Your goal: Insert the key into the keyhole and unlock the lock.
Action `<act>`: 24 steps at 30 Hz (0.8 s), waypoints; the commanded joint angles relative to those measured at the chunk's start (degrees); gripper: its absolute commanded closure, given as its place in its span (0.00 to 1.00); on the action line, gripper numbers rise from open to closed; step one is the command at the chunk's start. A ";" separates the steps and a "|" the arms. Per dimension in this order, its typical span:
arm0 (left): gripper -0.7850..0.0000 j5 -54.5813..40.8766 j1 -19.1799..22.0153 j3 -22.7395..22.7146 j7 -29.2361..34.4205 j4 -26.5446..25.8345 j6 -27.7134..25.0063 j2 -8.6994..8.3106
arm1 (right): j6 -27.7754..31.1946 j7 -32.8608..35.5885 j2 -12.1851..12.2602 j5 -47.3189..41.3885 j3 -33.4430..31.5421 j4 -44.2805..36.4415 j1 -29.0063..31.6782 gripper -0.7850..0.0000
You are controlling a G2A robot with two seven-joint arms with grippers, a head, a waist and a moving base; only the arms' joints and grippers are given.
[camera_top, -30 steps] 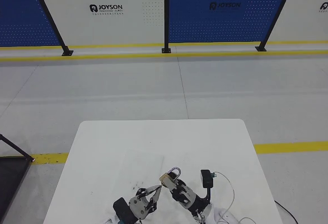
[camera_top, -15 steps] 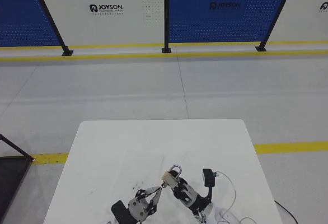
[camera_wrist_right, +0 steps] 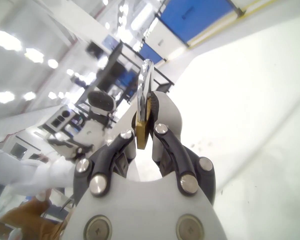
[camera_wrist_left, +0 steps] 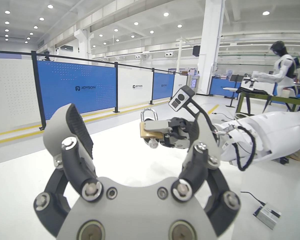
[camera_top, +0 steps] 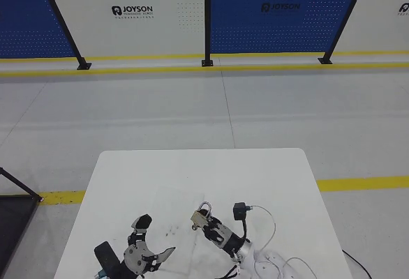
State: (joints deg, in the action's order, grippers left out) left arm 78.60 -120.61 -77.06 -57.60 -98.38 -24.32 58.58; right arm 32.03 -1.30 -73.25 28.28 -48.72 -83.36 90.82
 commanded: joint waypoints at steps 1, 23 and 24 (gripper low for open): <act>0.00 -1.48 -2.83 -3.95 0.42 -0.53 -1.02 -0.51 | -3.45 3.71 -0.74 -0.22 2.49 2.04 -2.53 1.00; 0.00 -6.75 -7.83 -10.55 10.83 -5.18 -1.96 -0.85 | -23.57 11.07 -6.84 3.89 14.24 12.46 -14.43 0.00; 0.00 -6.58 -7.73 -10.45 10.99 -5.26 -1.91 -0.82 | -24.10 10.94 -6.61 4.75 13.84 11.72 -14.12 0.00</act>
State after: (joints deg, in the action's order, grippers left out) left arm 71.91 -128.42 -87.61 -46.73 -103.58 -26.29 57.73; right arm 8.36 9.73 -80.06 32.30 -34.55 -71.03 76.44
